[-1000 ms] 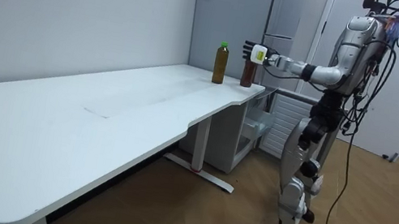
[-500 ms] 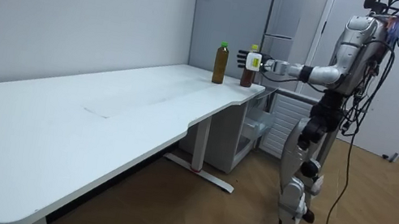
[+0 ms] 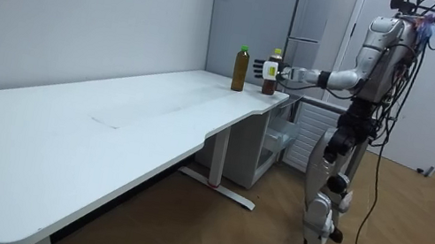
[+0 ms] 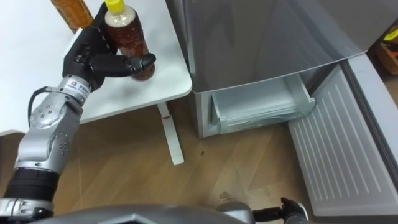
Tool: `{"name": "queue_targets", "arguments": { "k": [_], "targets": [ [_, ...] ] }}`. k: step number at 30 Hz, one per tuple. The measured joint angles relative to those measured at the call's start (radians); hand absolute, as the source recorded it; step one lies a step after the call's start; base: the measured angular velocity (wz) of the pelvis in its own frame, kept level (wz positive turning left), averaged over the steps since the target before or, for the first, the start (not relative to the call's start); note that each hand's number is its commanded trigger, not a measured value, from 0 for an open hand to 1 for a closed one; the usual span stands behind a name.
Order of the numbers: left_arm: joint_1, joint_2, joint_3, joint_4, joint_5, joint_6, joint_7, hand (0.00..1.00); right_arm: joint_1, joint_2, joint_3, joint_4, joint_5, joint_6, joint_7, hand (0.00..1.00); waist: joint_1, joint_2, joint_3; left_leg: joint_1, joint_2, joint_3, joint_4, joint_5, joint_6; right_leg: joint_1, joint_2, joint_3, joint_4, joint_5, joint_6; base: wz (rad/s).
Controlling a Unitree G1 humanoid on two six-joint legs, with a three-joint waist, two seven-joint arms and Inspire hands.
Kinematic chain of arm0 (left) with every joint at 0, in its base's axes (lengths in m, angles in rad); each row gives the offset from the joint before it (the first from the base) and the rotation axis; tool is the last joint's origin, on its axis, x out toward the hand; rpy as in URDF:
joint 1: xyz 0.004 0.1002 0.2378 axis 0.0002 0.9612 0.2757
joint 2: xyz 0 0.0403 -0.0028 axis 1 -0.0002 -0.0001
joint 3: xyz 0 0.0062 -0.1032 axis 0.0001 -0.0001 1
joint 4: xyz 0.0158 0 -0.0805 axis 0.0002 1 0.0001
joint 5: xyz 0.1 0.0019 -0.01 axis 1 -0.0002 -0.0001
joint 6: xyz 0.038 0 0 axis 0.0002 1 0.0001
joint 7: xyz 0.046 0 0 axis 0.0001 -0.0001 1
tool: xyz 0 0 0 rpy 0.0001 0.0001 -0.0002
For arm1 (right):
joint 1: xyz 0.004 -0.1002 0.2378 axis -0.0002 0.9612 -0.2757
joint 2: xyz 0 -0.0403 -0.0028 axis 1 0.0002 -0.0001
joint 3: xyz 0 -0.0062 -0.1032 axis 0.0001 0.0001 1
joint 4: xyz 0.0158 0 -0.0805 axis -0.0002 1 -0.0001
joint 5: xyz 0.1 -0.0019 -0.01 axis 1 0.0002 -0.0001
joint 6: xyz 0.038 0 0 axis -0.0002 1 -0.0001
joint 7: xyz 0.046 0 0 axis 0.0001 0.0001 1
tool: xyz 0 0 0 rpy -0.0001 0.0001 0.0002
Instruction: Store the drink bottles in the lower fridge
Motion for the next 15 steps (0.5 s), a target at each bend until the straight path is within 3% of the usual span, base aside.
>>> {"name": "queue_targets", "arguments": {
  "k": [6,15],
  "targets": [
    [-0.016,0.0,0.001,0.0,0.001,0.001,0.0,0.0,0.003,-0.004,0.0,-0.002,-0.001,0.008,0.002,0.0,-0.001,0.006,0.0019,-0.005,0.0,0.0,-0.001,0.0,0.0,0.001,0.0,0.001,0.001,0.0,0.0,0.0],
    [-0.046,0.001,0.003,-0.003,0.001,0.001,0.001,0.0,0.012,-0.008,-0.002,-0.012,-0.053,0.008,0.013,0.0,-0.001,0.012,-0.0024,-0.009,0.0,0.0,0.002,0.0,0.0,-0.006,0.0,0.001,0.001,0.0,0.0,0.0]
  ]
}}
